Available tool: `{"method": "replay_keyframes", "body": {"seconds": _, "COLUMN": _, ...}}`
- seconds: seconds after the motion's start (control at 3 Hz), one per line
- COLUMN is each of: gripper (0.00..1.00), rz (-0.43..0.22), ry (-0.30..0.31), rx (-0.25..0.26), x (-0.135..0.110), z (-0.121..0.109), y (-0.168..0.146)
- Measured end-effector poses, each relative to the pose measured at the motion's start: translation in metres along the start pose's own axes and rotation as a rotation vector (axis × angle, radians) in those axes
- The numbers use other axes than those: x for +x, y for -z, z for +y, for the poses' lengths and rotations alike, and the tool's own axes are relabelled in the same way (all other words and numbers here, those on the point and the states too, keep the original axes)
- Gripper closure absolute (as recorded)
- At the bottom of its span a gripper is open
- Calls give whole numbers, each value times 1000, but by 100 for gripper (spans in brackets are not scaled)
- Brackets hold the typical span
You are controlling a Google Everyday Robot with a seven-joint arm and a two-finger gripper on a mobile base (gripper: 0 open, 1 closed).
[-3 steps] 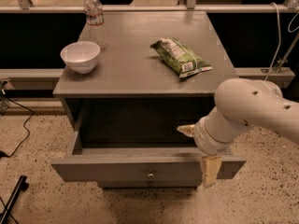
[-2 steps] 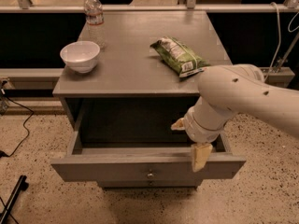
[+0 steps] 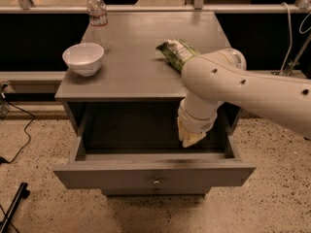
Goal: Open top drawer
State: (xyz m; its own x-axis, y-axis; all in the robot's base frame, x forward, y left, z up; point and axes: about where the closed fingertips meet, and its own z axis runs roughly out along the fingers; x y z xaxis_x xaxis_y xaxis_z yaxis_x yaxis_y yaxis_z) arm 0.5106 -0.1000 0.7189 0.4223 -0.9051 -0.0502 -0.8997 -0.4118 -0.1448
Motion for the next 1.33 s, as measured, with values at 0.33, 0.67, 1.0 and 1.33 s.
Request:
{"method": "replay_keyframes", "body": {"seconds": 0.33, "gripper": 87, "rz": 4, "ry": -31, "rx": -21, "x": 17, "z": -13, "y": -14}}
{"method": "replay_keyframes", "body": {"seconds": 0.67, "gripper": 100, "rz": 0, "ry": -92, "rx": -45, "x": 37, "z": -16, "y": -37}}
{"method": "replay_keyframes", "body": {"seconds": 1.0, "gripper": 100, "rz": -12, "ry": -156, "rx": -76, "x": 54, "z": -10, "y": -63}}
{"method": "replay_keyframes", "body": {"seconds": 1.33, "gripper": 100, "rz": -35, "ry": -198, "rx": -95, "x": 65, "z": 1, "y": -81}}
